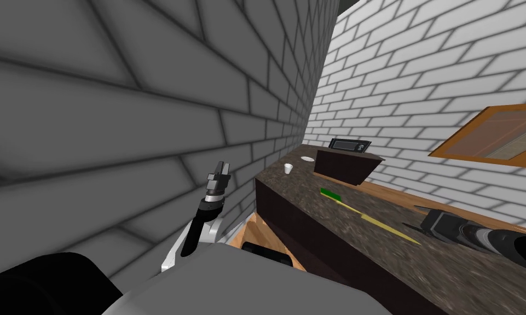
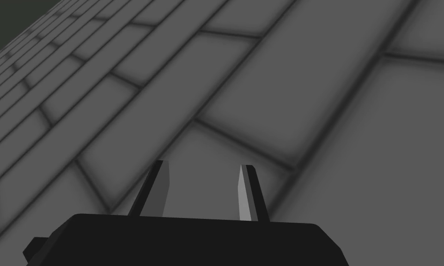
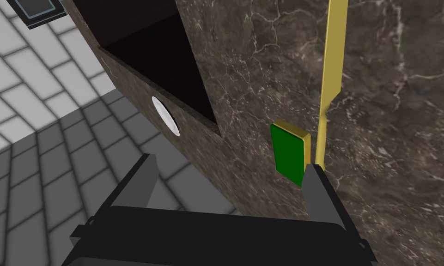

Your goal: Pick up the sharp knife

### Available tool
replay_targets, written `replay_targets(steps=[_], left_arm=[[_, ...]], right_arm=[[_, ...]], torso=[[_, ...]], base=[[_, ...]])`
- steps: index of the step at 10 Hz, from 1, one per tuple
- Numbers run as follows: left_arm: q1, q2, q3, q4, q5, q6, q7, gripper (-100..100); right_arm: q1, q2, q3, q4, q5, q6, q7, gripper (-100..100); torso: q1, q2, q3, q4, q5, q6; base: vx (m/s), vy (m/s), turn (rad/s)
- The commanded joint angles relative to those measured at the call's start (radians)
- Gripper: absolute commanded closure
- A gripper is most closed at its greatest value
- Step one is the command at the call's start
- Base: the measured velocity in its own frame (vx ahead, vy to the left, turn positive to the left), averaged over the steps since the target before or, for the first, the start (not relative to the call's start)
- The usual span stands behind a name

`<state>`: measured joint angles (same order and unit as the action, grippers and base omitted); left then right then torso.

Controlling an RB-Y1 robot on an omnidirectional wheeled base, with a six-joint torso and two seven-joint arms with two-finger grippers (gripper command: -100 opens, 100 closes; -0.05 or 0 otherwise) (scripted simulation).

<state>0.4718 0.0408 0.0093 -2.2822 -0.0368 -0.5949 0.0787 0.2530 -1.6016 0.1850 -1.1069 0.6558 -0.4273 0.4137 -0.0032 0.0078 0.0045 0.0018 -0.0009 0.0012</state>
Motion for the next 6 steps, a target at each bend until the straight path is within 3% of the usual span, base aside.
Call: replay_targets(steps=[1,6], left_arm=[[0.0,0.0,0.0,0.0,0.0,0.0,0.0,0],[0.0,0.0,0.0,0.0,0.0,0.0,0.0,0]], right_arm=[[0.006,-0.019,0.007,0.0,-0.014,-0.036,-0.029,-100],[0.06,-0.065,0.058,0.0,-0.043,-0.114,-0.105,-100]], torso=[[0.0,0.0,0.0,0.0,0.0,0.0],[0.0,-0.005,-0.003,-0.001,0.0,0.0]], base=[[-0.079,-0.05,0.07],[-0.025,-0.051,0.13]])
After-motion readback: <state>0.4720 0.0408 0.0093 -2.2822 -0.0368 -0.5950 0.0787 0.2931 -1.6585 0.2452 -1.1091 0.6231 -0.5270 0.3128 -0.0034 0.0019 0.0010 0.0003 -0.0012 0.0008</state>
